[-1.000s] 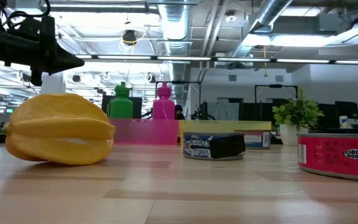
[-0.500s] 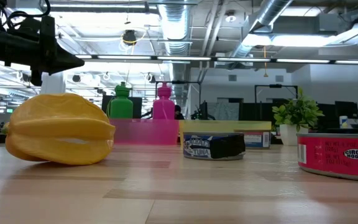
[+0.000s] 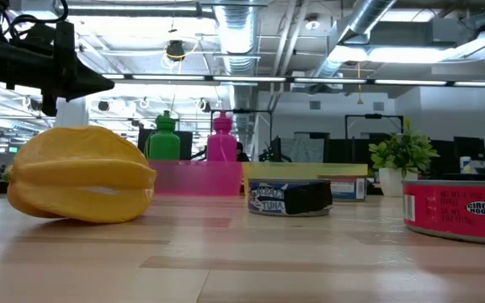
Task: Pick & Place Food Item
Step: Put the pomegranate into the transparent bin, then put the apple into the transparent bin
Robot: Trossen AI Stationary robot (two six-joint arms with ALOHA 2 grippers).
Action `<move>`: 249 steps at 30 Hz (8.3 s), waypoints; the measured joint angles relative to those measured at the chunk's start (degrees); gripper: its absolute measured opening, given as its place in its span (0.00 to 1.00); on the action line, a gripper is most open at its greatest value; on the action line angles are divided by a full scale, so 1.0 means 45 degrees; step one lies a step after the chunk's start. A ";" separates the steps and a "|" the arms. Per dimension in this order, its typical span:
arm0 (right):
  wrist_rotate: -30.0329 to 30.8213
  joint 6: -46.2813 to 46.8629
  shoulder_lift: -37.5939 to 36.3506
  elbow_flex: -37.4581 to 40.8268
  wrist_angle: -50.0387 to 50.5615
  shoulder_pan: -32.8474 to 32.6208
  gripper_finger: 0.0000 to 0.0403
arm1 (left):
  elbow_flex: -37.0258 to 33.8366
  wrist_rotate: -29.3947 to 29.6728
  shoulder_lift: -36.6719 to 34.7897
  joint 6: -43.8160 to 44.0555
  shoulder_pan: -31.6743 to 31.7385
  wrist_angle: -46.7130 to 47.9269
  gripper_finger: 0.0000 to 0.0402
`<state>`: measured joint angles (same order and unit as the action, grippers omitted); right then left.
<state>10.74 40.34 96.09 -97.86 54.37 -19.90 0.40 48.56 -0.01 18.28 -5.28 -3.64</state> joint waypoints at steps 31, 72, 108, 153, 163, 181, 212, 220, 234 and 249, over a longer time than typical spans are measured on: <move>-0.1153 -0.6633 0.8150 -0.0895 -1.0430 0.4110 0.99 | 0.0000 0.0005 0.0000 0.0000 0.0000 0.0020 0.00; -0.1728 -0.5505 0.9322 -0.2021 -0.8472 0.4081 0.61 | 0.0000 0.0005 0.0000 0.0000 0.0000 0.0020 0.00; -0.5635 -0.5537 -0.0424 -0.2015 -1.0120 0.1468 0.50 | 0.0000 0.0000 0.0000 0.0000 0.0000 0.0000 0.00; -0.2987 -0.0270 -0.1087 -0.2006 -0.2098 -0.1869 0.50 | -0.0005 0.0000 0.0000 0.0000 0.0000 -0.0044 0.00; -0.1718 0.4198 -0.1092 -0.2006 0.3086 -0.3856 0.50 | -0.0005 0.0000 0.0000 0.0000 0.0000 -0.0048 0.00; -0.1753 1.3114 -0.1102 0.0296 0.7569 -0.7465 0.50 | -0.0005 0.0000 0.0000 0.0000 0.0000 -0.0053 0.00; -0.5434 1.4349 -0.1092 0.6378 0.4334 -0.8242 0.50 | -0.0005 0.0000 0.0000 0.0000 0.0000 -0.0058 0.00; -0.5430 1.4508 -0.1092 0.6863 0.4137 -0.8218 0.50 | -0.0005 0.0000 0.0000 0.0000 0.0000 -0.0058 0.00; -0.5686 1.4993 -0.1092 0.7043 0.3847 -0.8237 0.64 | -0.0005 0.0000 0.0000 0.0000 -0.0004 -0.0054 0.00; -0.6024 1.1515 -0.1116 0.3495 0.3462 -0.6876 0.66 | -0.0005 0.0000 0.0000 0.0000 -0.0003 -0.0055 0.00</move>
<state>-16.37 92.15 91.07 -82.14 69.95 -50.84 0.38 48.56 -0.01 18.28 -5.29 -3.89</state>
